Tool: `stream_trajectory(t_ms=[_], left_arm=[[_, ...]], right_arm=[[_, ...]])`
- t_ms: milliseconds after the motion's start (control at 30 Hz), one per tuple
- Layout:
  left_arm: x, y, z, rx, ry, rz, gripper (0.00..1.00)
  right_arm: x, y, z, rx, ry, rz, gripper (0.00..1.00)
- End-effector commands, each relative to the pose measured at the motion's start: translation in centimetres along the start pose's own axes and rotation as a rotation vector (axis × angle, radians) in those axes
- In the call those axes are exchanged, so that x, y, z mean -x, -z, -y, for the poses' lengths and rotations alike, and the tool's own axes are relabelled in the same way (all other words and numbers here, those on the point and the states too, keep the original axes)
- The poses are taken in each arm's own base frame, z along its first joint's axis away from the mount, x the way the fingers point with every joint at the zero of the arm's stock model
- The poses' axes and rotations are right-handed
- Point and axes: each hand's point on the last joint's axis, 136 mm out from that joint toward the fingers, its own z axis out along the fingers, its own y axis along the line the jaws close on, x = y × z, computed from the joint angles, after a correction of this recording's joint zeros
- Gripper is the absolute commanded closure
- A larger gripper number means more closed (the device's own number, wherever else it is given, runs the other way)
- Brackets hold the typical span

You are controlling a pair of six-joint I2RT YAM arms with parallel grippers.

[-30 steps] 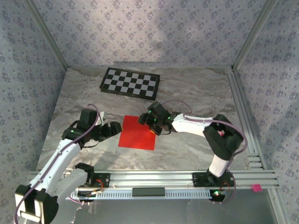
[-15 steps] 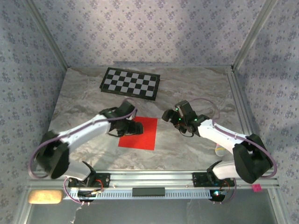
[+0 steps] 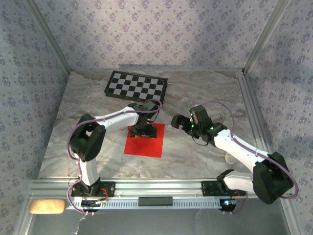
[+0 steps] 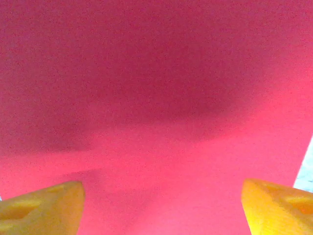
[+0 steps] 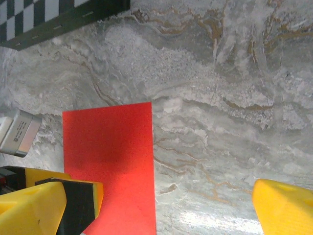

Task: Fold a paper plane with a square sheet of paper (pick it up from the middle)
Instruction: First fold the square sheet of paper in half at the center of the table.

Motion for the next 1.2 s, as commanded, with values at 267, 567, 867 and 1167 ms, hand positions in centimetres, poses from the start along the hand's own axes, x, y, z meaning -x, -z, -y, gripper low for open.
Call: stream_trajectory(t_ms=[267, 567, 867, 1167], left_arm=[[0.2, -1.3, 0.0, 0.051, -0.007, -0.031, 0.11], [0.4, -2.0, -0.4, 0.084, -0.001, -0.043, 0.07], [-0.8, -4.1, -0.7, 0.093, 0.007, -0.089, 0.07], [-1.9, -5.8, -1.3, 0.103, 0.018, -0.116, 0.10]], right_arm=[[-1.4, -0.5, 1.3, -0.017, 0.007, -0.045, 0.00], [-1.8, -0.9, 1.7, -0.026, 0.005, -0.065, 0.00], [-2.1, -1.5, 1.9, -0.034, -0.003, -0.089, 0.00], [-1.8, -1.7, 1.7, -0.040, -0.006, -0.090, 0.00]])
